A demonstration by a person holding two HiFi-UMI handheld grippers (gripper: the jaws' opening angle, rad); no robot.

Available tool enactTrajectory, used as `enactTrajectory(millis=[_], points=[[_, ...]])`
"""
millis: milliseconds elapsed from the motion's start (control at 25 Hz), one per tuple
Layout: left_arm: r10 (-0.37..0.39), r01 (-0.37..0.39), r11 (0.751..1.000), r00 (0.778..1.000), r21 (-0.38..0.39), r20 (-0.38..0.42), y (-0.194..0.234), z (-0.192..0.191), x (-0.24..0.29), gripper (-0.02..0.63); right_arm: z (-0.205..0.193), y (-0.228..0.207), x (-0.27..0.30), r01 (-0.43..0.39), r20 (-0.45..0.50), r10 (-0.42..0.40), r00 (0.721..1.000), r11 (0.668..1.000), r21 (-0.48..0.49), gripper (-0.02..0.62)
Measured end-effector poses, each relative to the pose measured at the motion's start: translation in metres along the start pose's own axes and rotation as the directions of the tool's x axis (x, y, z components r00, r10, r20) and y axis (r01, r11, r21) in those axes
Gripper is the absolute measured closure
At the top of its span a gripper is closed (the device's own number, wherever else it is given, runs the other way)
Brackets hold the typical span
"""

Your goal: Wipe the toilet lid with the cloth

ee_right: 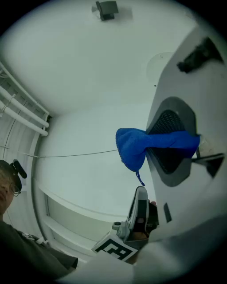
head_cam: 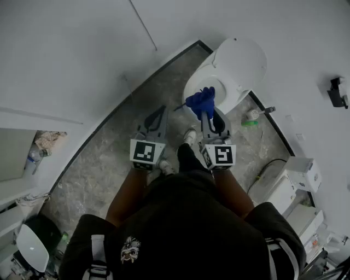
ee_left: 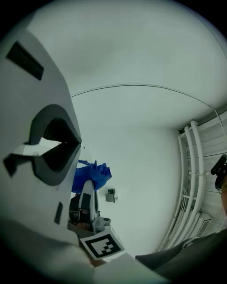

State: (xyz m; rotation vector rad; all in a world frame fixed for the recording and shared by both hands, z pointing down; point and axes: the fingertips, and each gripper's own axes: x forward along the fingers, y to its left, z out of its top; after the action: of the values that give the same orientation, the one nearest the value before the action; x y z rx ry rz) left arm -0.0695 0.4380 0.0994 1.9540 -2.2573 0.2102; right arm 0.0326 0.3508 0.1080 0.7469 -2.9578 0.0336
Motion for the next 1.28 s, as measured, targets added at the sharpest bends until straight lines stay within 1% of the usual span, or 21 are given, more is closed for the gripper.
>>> enactTrajectory(millis=[80, 160, 280, 360, 440, 560, 720, 840, 920, 1040, 1160, 1280], points=[[0.008, -0.009, 1.000, 1.000, -0.026, -0.007, 0.003, -0.005, 0.009, 0.595, -0.004, -0.008, 0.008, -0.002, -0.011, 0.002, 1.000, 1.000, -0.008, 0.525], [0.005, -0.006, 0.999, 1.000, -0.037, -0.017, 0.010, -0.004, 0.036, 0.595, -0.010, -0.026, 0.029, -0.002, -0.028, 0.002, 1.000, 1.000, 0.001, 0.525], [-0.016, 0.014, 0.999, 0.999, -0.053, -0.049, 0.018, -0.008, 0.088, 0.595, -0.028, -0.063, 0.068, 0.003, -0.069, 0.002, 0.998, 0.998, 0.064, 0.525], [-0.039, 0.033, 0.995, 0.997, -0.091, -0.066, 0.018, -0.014, 0.115, 0.595, -0.037, -0.081, 0.085, 0.004, -0.096, 0.005, 0.995, 0.996, 0.087, 0.525], [-0.056, 0.046, 0.992, 0.995, -0.117, -0.085, 0.018, -0.013, 0.140, 0.595, -0.042, -0.096, 0.099, -0.002, -0.103, 0.012, 0.995, 0.995, 0.100, 0.525], [-0.072, 0.060, 0.992, 0.992, -0.112, -0.101, 0.016, -0.008, 0.172, 0.595, -0.047, -0.111, 0.117, -0.013, -0.108, 0.027, 0.994, 0.992, 0.128, 0.525], [-0.075, 0.066, 0.994, 0.992, -0.091, -0.104, 0.013, 0.003, 0.206, 0.595, -0.045, -0.134, 0.136, -0.030, -0.104, 0.044, 0.994, 0.990, 0.136, 0.525], [-0.080, 0.072, 0.995, 0.991, -0.075, -0.111, 0.009, 0.017, 0.221, 0.595, -0.035, -0.151, 0.137, -0.009, -0.088, 0.022, 0.996, 0.989, 0.146, 0.525], [-0.096, 0.089, 0.994, 0.989, -0.069, -0.111, 0.005, 0.025, 0.233, 0.595, -0.031, -0.162, 0.138, 0.010, -0.083, 0.002, 0.997, 0.989, 0.149, 0.525], [-0.132, 0.125, 0.989, 0.987, -0.075, -0.096, -0.005, 0.034, 0.252, 0.595, -0.028, -0.179, 0.137, 0.043, -0.078, -0.032, 0.996, 0.988, 0.146, 0.525], [-0.164, 0.160, 0.986, 0.982, -0.054, -0.092, -0.008, 0.037, 0.276, 0.595, -0.024, -0.196, 0.144, 0.084, -0.077, -0.073, 0.994, 0.985, 0.148, 0.525], [-0.219, 0.217, 0.976, 0.973, -0.032, -0.077, -0.008, 0.041, 0.307, 0.595, -0.024, -0.213, 0.159, 0.139, -0.068, -0.130, 0.989, 0.980, 0.140, 0.525]])
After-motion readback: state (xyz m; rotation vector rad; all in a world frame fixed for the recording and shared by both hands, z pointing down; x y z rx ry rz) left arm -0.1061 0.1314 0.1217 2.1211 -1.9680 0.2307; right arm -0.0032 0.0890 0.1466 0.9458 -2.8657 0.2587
